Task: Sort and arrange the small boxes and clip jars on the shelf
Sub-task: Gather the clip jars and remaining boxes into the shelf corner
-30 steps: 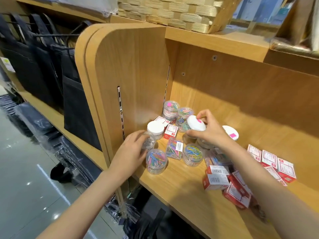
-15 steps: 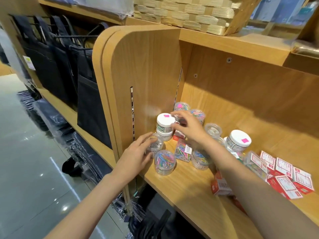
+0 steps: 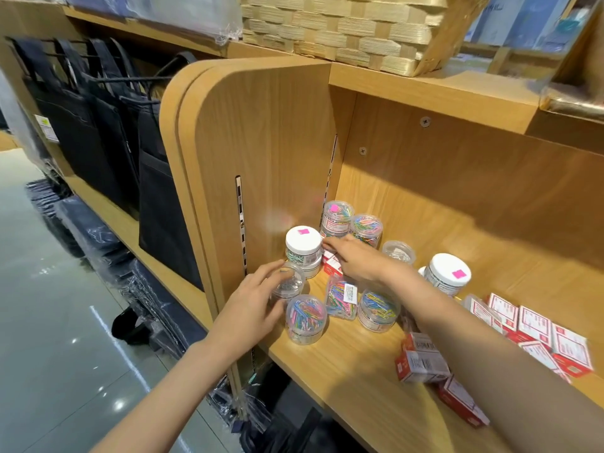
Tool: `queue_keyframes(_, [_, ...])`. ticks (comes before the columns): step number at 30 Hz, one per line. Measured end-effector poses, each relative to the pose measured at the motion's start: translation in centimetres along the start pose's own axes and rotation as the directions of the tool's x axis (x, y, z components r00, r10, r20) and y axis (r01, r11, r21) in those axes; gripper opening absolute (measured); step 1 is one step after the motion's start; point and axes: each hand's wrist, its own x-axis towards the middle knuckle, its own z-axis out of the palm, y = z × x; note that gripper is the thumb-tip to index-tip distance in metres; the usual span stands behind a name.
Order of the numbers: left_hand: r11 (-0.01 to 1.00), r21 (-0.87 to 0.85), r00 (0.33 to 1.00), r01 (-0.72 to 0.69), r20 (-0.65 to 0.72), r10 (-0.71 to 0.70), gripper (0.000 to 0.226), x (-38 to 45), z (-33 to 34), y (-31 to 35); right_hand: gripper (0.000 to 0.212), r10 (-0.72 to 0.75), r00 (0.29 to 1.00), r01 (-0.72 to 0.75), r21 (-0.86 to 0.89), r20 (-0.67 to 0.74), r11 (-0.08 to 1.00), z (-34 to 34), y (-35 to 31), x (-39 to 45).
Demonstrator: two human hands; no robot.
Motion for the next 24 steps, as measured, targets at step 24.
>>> queue_keyframes(24, [0.998,-0.045,0.999,-0.051,-0.013,0.051,0.059,-0.2,0.9,0.7,0.058,-0.13,0.991,0.124,-0.192,-0.02,0.974,-3.0,2.8,-4.1])
